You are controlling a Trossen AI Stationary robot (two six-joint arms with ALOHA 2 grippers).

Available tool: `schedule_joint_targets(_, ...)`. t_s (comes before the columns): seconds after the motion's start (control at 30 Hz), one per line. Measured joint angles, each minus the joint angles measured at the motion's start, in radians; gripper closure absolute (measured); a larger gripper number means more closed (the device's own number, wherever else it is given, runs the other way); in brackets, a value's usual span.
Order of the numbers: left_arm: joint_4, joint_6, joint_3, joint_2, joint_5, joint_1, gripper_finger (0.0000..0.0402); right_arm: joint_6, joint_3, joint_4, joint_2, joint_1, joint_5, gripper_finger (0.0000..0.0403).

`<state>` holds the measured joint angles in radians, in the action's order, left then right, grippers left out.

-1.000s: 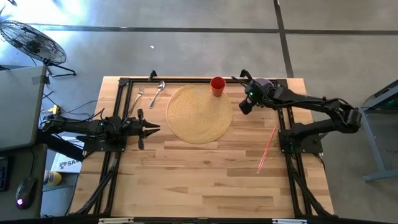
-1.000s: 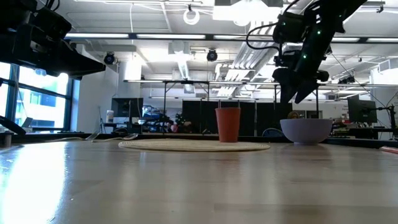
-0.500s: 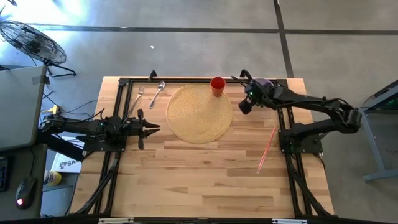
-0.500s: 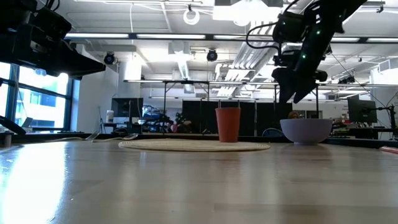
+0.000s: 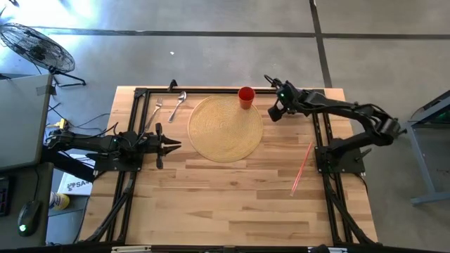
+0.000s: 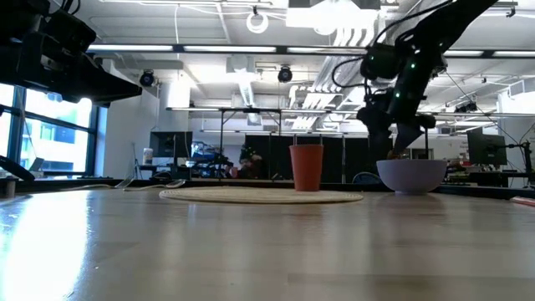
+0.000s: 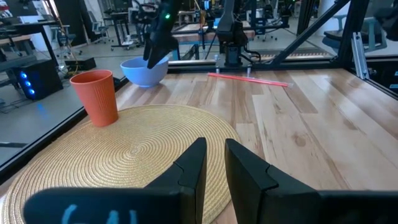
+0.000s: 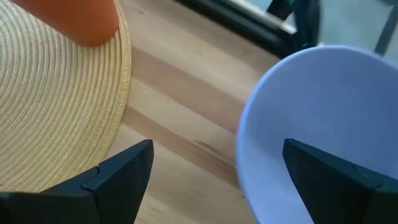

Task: Pick & Place Utensil
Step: Put the purple bowl on the brown mat to the bottom left of the orange cup

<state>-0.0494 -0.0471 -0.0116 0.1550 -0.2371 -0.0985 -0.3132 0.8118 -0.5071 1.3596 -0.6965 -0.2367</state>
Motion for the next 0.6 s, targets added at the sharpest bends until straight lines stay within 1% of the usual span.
schedule_joint_targets(0.1, 0.0, 0.0, 0.0, 0.0, 0.0, 0.0, 0.0346, 0.001, 0.014, -0.002, 0.046, -0.02, 0.009, 0.0063)
schedule_joint_targets(0.23, 0.0, -0.001, 0.0, 0.0, 0.0, 0.0, 0.0346, -0.001, 0.02, -0.005, 0.088, -0.039, 0.01, 0.009)
schedule_joint_targets(0.43, 0.0, -0.002, 0.0, 0.0, 0.0, 0.0, 0.0346, -0.027, 0.02, -0.02, 0.097, -0.045, 0.011, 0.0126)
schedule_joint_targets(0.6, 0.0, -0.01, 0.0, 0.0, -0.002, 0.0, 0.0346, -0.046, 0.02, -0.016, 0.097, -0.045, 0.012, 0.0146)
